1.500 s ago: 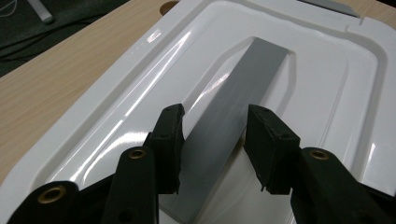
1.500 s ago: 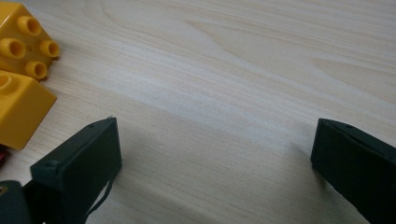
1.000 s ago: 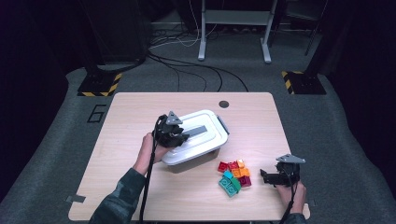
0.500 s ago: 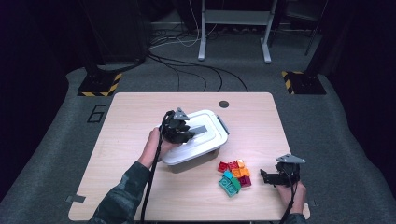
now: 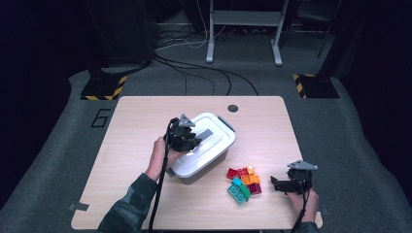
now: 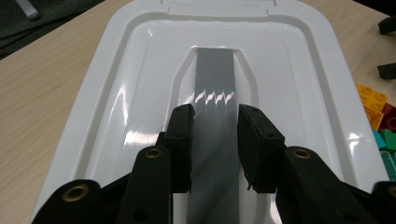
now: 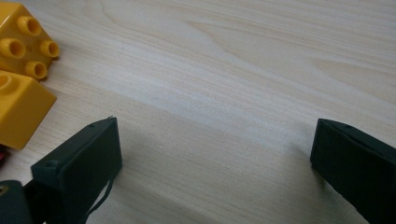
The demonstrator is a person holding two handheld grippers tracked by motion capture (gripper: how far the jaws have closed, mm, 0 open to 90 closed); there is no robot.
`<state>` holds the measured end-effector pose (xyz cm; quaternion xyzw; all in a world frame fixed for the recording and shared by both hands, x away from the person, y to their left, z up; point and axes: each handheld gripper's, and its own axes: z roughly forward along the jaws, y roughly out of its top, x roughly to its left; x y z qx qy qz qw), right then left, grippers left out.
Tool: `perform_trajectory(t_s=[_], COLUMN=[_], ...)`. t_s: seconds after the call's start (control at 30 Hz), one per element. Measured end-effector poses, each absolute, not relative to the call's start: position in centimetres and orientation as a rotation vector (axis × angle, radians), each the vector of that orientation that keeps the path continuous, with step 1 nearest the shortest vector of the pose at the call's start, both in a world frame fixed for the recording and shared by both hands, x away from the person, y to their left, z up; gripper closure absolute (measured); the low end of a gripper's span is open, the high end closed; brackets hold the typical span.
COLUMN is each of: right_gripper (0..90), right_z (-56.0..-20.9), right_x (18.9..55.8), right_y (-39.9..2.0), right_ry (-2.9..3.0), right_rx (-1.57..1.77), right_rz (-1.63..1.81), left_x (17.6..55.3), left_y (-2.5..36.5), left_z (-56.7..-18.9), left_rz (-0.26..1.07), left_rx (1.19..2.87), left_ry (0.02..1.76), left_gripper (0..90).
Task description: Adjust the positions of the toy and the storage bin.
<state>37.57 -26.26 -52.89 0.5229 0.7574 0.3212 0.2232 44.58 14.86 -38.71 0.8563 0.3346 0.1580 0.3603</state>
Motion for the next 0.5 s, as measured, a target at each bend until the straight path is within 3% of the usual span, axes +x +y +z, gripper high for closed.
perform_trajectory(t_s=[0.23, 0.5], right_gripper=[1.0, 1.3], right_z=[-52.89, -52.88], right_x=[37.57, 37.55], right_y=[-26.26, -26.25], right_ry=[2.091, 2.091], right_rx=[1.443, 1.441], right_rz=[0.887, 0.887], left_x=[44.83, 45.19], left_y=[14.58, 14.22], left_z=[-38.65, -38.78], left_rz=[0.428, 0.39], left_rx=[2.231, 2.204], left_ry=[0.853, 0.876], left_gripper=[61.8, 66.3])
